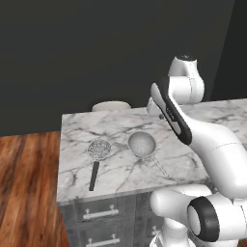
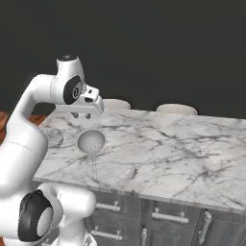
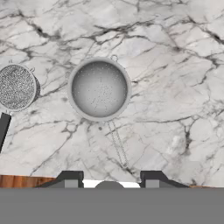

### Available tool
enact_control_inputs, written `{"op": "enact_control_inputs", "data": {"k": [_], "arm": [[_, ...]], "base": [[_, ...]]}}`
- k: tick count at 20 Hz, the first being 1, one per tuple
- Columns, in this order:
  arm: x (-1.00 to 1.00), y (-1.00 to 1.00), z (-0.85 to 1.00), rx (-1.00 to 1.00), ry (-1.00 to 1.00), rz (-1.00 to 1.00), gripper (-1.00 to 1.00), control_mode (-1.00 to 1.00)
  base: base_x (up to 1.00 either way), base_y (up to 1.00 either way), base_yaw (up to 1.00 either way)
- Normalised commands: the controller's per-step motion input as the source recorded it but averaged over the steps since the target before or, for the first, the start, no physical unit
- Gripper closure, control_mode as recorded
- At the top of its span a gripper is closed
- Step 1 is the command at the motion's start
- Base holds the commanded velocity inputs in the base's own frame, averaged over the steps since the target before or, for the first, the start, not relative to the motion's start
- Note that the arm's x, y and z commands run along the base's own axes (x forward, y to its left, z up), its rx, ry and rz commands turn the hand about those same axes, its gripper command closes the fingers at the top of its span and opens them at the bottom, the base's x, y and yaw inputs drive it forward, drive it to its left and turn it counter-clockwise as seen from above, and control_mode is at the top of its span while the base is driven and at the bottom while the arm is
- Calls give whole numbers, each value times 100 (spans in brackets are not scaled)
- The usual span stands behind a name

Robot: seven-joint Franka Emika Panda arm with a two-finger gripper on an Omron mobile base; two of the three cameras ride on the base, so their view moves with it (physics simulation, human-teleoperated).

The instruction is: Pick the strainer and strainer and place them in the sink. Then turn on the water.

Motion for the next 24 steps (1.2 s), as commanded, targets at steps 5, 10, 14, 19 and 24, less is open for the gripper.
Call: {"op": "enact_control_inputs", "data": {"k": [5,10,14,19,24], "arm": [[0,0,-19,0,7,1,-100,-100],[-5,8,-42,-1,20,5,-100,-100],[-12,0,-51,-3,12,7,-100,-100],[-15,0,-67,-1,4,9,-100,-100],[-28,0,-60,0,-1,10,-100,-100]], "base": [[0,0,0],[0,0,0],[0,0,0],[0,0,0],[0,0,0]]}}
